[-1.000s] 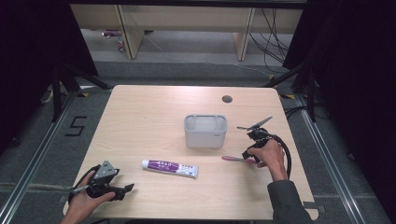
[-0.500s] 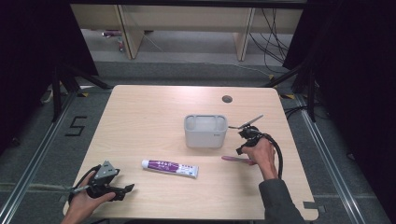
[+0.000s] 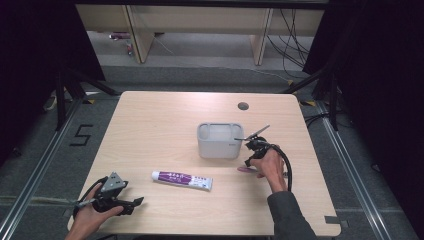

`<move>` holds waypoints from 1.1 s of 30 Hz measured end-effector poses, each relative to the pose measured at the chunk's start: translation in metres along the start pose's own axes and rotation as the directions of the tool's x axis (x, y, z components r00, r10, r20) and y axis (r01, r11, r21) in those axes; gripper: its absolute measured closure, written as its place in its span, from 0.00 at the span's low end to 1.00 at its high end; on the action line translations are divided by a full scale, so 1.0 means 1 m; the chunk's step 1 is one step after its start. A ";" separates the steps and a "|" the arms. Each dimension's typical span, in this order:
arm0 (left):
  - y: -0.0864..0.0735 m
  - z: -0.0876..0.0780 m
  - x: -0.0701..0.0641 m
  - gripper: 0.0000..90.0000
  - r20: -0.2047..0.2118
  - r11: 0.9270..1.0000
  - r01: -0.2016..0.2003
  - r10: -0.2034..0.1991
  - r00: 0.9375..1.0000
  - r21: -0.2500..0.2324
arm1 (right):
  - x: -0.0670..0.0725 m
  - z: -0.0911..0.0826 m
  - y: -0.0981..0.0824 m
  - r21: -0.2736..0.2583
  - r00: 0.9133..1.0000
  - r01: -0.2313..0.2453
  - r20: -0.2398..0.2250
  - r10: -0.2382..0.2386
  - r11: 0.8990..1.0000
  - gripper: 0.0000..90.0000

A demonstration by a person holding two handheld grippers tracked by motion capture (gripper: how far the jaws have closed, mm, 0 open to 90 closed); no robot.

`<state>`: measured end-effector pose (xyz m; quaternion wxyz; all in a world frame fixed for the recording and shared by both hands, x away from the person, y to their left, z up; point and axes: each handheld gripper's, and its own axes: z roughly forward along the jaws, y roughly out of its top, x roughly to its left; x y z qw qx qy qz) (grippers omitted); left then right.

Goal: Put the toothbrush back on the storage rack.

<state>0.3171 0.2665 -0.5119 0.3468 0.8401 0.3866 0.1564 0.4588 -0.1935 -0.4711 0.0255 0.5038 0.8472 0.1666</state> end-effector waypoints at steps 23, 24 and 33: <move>0.000 0.000 0.000 0.18 -0.002 1.000 0.001 -0.001 1.000 0.000 | 0.018 0.002 -0.028 -0.019 0.984 0.159 -0.077 -0.160 0.987 1.00; 0.000 0.000 0.000 0.18 0.000 1.000 0.001 -0.001 1.000 -0.001 | 0.018 0.001 -0.030 -0.015 0.982 0.171 -0.080 -0.171 0.985 1.00; 0.000 0.000 0.000 0.18 -0.001 1.000 0.001 -0.001 1.000 0.002 | 0.027 -0.007 -0.049 0.022 0.975 0.210 -0.085 -0.207 0.978 1.00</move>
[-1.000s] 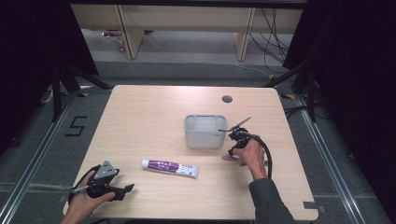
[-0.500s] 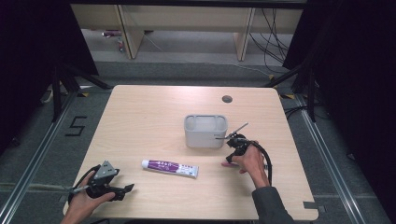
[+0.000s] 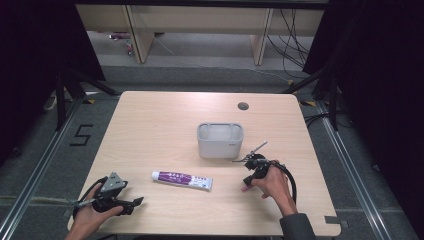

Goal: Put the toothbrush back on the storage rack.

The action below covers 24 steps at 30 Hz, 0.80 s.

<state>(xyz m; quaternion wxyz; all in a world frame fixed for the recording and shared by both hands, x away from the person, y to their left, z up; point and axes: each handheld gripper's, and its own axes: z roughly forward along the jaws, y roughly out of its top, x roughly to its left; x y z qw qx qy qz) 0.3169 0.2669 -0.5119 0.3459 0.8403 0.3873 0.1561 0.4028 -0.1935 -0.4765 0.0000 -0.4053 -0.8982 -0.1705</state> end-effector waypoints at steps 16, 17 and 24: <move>0.000 0.000 0.000 0.18 -0.002 1.000 0.001 -0.001 1.000 0.000 | -0.001 -0.011 -0.036 0.031 1.000 0.024 -0.004 -0.024 0.999 1.00; 0.000 0.000 0.000 0.18 -0.002 1.000 -0.001 0.001 1.000 0.000 | -0.001 -0.012 -0.038 0.032 1.000 0.010 -0.008 -0.010 0.999 1.00; 0.000 0.000 0.000 0.18 -0.005 1.000 0.001 -0.001 1.000 0.000 | -0.008 -0.019 -0.050 0.046 1.000 -0.018 0.000 0.018 0.999 1.00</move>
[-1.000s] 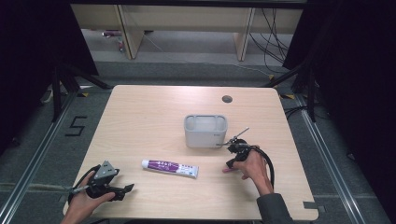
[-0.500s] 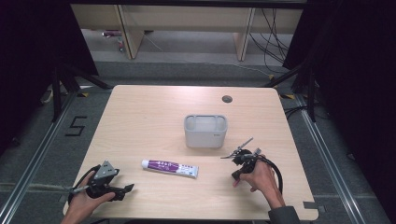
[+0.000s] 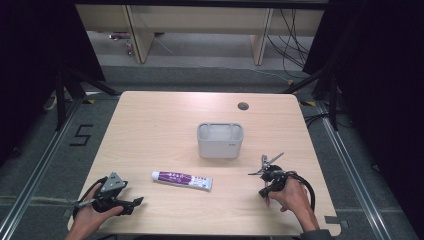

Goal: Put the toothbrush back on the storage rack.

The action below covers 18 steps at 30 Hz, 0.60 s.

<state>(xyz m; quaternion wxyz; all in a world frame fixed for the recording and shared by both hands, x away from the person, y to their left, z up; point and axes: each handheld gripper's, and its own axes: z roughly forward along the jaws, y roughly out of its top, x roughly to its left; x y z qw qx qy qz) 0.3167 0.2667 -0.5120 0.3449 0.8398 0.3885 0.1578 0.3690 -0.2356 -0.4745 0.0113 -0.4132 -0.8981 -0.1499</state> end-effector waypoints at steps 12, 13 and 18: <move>0.000 0.000 0.000 0.18 0.000 1.000 0.000 0.000 1.000 0.000 | -0.009 -0.007 -0.006 0.009 1.000 -0.017 0.014 0.017 1.000 1.00; 0.000 0.000 0.000 0.18 0.000 1.000 0.000 0.000 1.000 0.000 | -0.009 -0.007 -0.006 0.009 1.000 -0.017 0.014 0.017 1.000 1.00; 0.000 0.000 0.000 0.18 0.003 1.000 0.000 0.000 1.000 0.001 | -0.009 -0.017 -0.002 -0.020 1.000 -0.014 0.018 0.014 1.000 0.95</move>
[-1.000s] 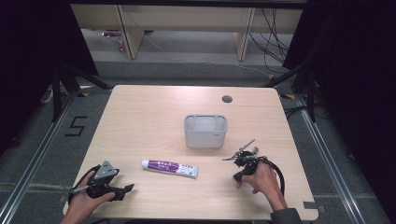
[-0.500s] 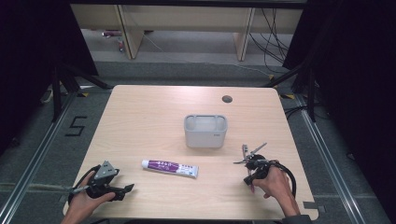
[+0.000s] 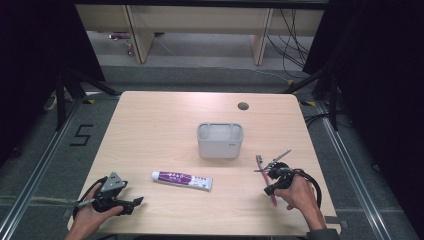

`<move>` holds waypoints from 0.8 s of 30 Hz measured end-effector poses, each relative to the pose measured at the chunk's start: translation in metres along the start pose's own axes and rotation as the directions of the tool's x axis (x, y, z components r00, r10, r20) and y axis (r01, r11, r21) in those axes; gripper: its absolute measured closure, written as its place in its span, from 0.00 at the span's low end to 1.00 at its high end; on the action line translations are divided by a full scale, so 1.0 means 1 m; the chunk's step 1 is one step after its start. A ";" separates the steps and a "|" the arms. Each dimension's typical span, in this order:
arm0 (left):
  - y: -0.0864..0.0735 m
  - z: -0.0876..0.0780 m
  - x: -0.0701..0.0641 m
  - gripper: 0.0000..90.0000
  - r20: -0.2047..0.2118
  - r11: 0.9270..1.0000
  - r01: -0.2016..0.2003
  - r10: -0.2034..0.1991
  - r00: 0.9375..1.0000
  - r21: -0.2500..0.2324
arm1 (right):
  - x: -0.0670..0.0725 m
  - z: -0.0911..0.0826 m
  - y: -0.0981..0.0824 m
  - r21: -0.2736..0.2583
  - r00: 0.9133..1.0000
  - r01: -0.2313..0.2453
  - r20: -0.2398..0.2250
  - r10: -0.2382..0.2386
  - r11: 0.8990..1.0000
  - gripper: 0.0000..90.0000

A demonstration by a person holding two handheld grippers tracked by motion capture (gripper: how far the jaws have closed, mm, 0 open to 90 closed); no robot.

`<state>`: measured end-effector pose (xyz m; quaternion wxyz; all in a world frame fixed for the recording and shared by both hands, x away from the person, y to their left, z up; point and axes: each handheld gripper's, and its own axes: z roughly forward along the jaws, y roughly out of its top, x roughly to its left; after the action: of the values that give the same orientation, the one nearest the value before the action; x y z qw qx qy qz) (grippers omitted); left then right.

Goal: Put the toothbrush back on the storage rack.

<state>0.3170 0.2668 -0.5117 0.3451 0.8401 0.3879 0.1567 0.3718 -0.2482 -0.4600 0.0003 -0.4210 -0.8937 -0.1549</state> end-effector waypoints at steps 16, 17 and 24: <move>0.000 -0.001 0.000 0.18 -0.001 1.000 0.002 -0.002 1.000 -0.004 | -0.017 -0.006 0.019 0.009 0.992 -0.095 0.080 0.094 0.995 0.77; 0.000 0.000 0.000 0.18 -0.001 1.000 0.003 -0.003 1.000 -0.006 | -0.020 -0.005 0.021 0.009 0.992 -0.094 0.087 0.093 0.995 0.77; -0.001 0.000 0.000 0.18 -0.002 1.000 0.004 -0.004 1.000 -0.006 | -0.023 -0.003 0.027 0.035 0.985 -0.136 0.111 0.132 0.990 0.77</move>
<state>0.3166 0.2672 -0.5120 0.3477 0.8382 0.3893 0.1582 0.4064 -0.2503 -0.4528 -0.0290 -0.4879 -0.8652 -0.1122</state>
